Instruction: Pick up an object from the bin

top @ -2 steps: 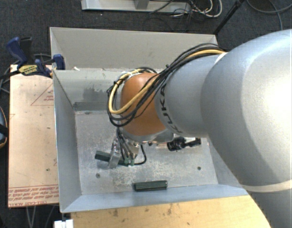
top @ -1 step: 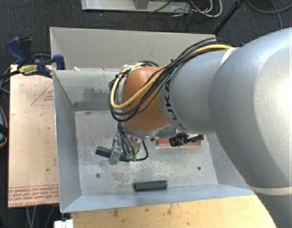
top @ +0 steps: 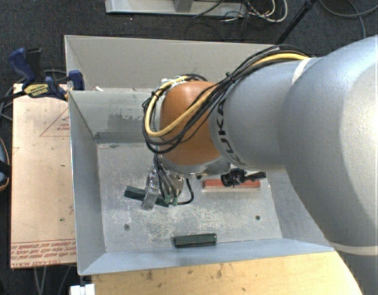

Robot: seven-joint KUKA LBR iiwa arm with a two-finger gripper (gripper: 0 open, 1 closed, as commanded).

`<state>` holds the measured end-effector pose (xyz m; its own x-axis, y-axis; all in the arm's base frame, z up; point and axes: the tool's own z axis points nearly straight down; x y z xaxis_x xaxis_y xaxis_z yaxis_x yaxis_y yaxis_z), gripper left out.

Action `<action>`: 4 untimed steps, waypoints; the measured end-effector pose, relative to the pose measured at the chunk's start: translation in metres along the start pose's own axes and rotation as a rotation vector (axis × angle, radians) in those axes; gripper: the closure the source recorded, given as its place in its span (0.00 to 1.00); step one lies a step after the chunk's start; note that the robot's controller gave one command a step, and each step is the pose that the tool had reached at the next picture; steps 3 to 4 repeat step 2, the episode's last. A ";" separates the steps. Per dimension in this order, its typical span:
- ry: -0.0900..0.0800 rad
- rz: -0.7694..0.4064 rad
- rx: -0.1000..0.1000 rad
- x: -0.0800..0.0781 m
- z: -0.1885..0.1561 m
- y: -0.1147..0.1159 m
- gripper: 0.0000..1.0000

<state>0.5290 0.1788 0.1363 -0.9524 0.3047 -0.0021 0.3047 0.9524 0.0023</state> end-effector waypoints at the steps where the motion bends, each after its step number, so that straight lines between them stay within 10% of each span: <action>1: 0.002 0.000 0.001 0.000 -0.010 0.000 1.00; 4: 0.002 0.000 0.001 0.000 -0.018 0.000 1.00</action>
Offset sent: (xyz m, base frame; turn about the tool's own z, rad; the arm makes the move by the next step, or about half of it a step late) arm -0.0002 0.0002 0.0103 0.0000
